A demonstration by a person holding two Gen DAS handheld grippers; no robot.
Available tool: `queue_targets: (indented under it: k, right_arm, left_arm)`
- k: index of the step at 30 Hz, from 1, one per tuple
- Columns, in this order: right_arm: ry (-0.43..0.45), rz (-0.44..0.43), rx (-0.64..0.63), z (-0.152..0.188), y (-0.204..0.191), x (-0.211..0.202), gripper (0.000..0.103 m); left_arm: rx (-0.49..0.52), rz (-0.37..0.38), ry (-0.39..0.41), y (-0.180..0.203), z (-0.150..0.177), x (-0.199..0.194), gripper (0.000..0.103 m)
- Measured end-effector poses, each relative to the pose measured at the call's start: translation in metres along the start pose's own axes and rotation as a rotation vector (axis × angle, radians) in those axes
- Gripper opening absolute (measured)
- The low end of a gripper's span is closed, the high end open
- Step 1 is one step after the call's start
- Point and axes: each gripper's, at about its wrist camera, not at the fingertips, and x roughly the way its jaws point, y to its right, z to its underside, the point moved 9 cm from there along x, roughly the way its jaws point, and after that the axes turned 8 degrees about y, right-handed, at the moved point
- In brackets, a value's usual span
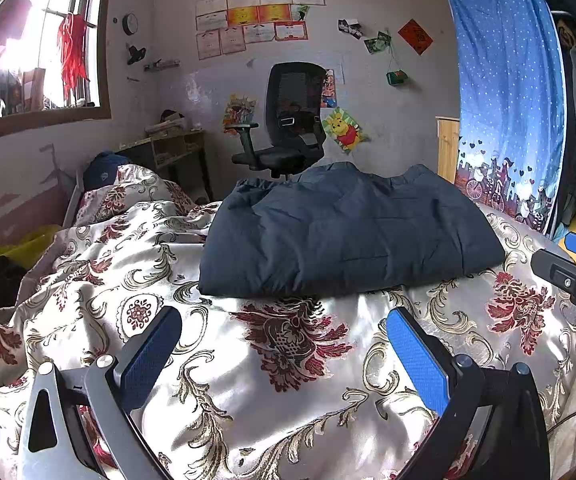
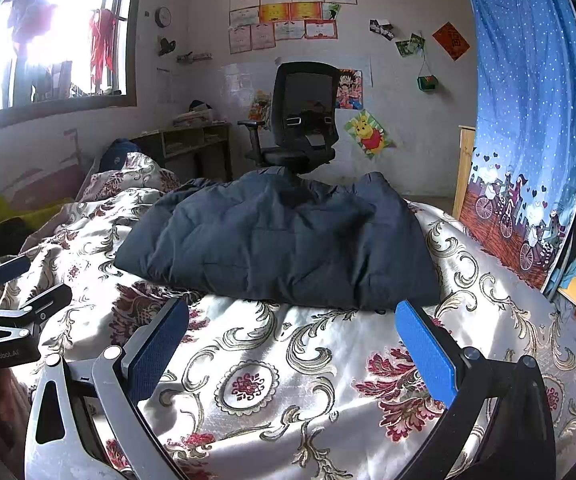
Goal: Fold large clothes
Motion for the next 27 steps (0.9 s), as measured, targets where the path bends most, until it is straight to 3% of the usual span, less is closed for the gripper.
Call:
queue_targets:
  k: [27]
  right_arm:
    - [-0.002,0.000,0.001,-0.0005,0.0009,-0.0002,0.102]
  left_arm:
    - [0.004,0.009,0.003,0.0017,0.0000,-0.0008,0.103]
